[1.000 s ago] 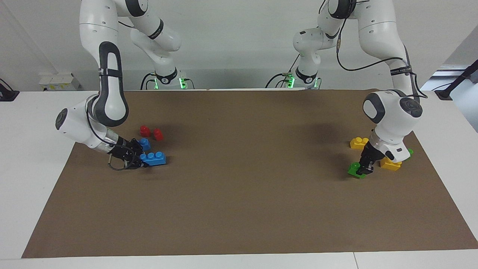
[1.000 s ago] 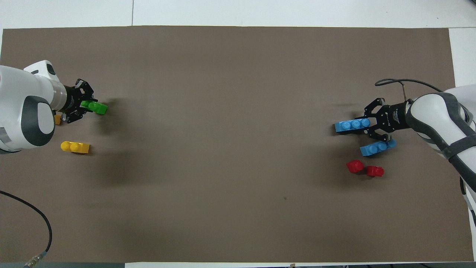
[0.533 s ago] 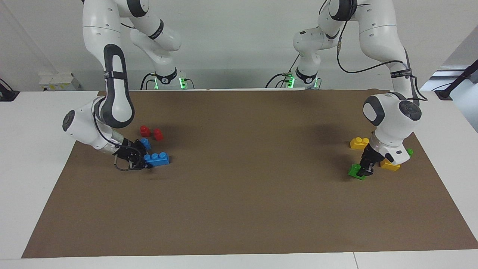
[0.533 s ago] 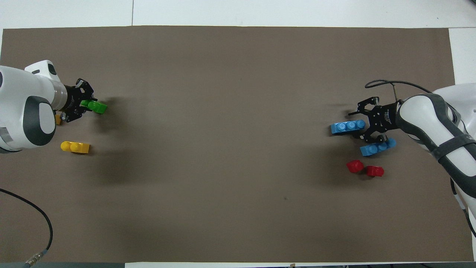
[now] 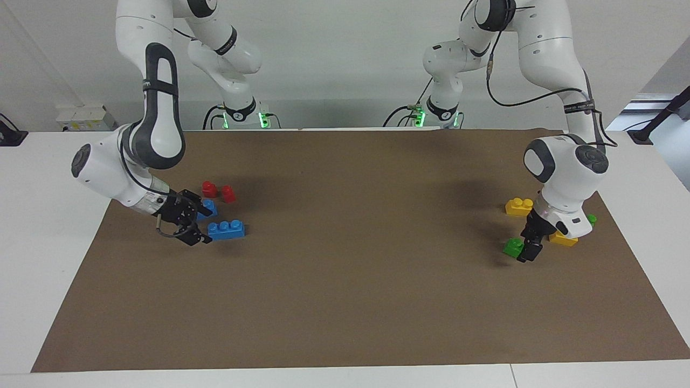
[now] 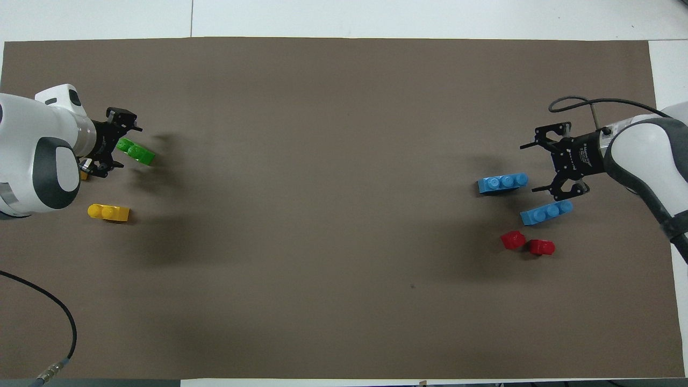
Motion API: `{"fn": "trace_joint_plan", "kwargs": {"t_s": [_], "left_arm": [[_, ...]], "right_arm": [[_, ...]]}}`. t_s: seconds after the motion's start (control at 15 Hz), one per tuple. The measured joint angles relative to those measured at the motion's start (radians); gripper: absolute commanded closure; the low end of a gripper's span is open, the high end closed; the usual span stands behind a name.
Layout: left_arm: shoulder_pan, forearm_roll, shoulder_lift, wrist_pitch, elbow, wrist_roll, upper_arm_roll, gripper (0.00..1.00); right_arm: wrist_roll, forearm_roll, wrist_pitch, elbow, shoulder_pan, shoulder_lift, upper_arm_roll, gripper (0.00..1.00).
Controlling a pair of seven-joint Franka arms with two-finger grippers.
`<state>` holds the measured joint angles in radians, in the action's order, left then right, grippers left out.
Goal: Remove green block with left arm and hold with right
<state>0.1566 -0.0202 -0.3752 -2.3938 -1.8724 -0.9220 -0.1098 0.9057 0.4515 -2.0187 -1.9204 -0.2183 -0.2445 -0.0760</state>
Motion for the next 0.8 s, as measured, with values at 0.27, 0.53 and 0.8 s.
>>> {"fn": "trace_joint_plan", "kwargs": {"t_s": [0.27,0.53,0.8], "left_arm": [[-0.001,0.001,0.041,0.083,0.048,0.059,-0.006,0.00],[-0.005,0.001,0.130,0.219,0.097,0.220,-0.008,0.00],[-0.006,0.002,0.215,0.370,0.135,0.475,-0.013,0.00]], "right_arm": [[-0.154,-0.149,0.183,0.076,0.004,0.087,-0.007,0.00],[-0.389,-0.266,0.397,0.185,0.019,0.161,-0.010,0.00],[-0.667,-0.364,0.477,0.207,0.056,0.265,-0.015,0.00]]}}
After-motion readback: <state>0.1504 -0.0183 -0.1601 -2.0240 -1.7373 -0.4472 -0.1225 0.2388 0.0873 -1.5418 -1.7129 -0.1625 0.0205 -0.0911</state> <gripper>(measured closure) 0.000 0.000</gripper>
